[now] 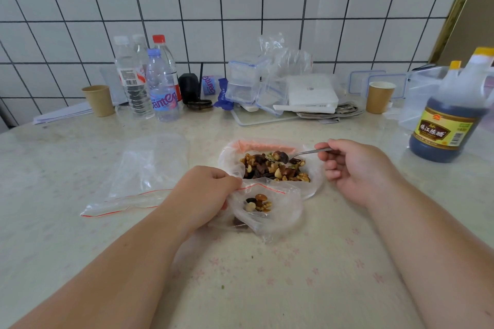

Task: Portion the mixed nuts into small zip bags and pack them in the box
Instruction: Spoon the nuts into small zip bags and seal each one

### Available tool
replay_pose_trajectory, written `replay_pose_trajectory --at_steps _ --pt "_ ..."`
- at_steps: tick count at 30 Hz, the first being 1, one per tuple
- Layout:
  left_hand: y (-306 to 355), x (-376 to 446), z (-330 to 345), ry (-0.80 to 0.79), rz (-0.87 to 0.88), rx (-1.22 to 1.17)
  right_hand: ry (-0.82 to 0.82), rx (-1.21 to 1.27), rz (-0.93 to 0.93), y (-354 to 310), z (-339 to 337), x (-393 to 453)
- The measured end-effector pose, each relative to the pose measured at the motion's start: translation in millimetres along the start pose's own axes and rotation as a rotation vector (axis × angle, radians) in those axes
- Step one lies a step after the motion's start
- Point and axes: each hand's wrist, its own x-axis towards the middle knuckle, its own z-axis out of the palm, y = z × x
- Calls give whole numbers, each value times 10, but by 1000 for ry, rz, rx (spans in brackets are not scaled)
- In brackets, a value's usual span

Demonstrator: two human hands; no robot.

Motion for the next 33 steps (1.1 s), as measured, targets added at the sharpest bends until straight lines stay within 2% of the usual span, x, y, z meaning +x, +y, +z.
replay_pose_trajectory --at_steps 6,13,22,27,29,33 --pt "20 -3 10 -7 -15 -23 -91 79 12 -92 14 -86" --pt "24 -7 6 2 -21 -44 -306 -106 2 -113 92 -264" --pt "19 -3 11 12 -27 -34 -513 -461 -326 -75 100 -375" --pt "24 3 13 14 -25 -23 -648 -527 -373 -55 101 -406" --pt "26 1 11 11 -26 -30 -646 -529 -386 -60 96 -401" --pt "11 2 11 8 -22 -36 -492 -361 -407 -97 66 -332"
